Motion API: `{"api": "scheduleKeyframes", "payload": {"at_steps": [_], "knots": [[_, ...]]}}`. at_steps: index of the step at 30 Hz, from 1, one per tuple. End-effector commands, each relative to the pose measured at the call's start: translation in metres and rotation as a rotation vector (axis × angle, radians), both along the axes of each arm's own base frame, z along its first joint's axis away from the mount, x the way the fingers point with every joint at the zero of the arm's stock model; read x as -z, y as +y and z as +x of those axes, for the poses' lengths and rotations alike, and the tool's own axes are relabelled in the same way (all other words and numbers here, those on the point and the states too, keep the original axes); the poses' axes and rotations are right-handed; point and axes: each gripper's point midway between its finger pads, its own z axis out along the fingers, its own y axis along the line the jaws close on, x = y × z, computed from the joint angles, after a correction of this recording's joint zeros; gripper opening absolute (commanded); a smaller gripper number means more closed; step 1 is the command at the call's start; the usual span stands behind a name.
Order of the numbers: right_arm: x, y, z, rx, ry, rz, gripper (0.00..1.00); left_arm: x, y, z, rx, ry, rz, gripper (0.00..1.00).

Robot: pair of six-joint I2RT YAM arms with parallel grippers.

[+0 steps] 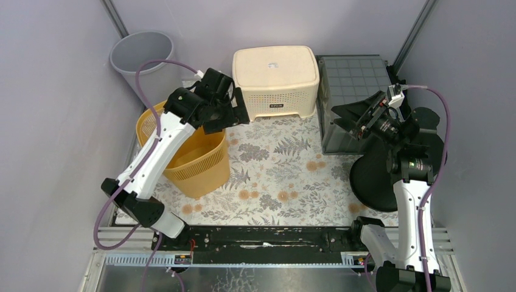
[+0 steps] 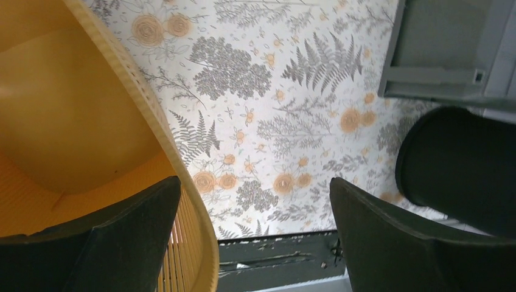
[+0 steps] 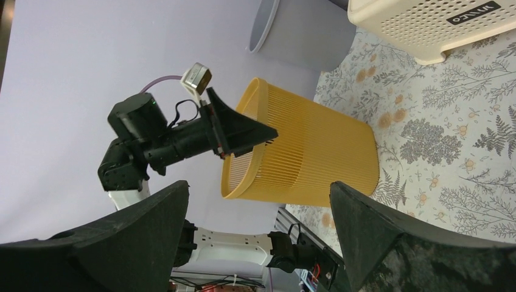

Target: Turn the large container upside down

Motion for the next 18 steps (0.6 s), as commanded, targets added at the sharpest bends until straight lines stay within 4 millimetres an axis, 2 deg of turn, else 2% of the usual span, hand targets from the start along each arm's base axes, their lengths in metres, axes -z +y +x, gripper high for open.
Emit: {"api": "scheduleKeyframes", "payload": {"at_steps": [1,11,15,18], "knots": [[-0.016,0.009,-0.013,-0.055,-0.076,0.004,0.93,-0.007,0.008,0.03,-0.17,-0.048,-0.044,1.0],[-0.017,0.013,-0.015,-0.078,-0.083,0.011,0.92,0.01,0.019,0.051,-0.289,-0.038,-0.023,1.0],[-0.015,0.014,-0.015,-0.086,-0.08,0.015,0.92,0.013,0.03,0.058,-0.316,-0.034,-0.01,1.0],[-0.014,0.014,-0.014,-0.092,-0.08,0.017,0.92,0.015,0.042,0.06,-0.337,-0.029,0.019,0.95]]}}
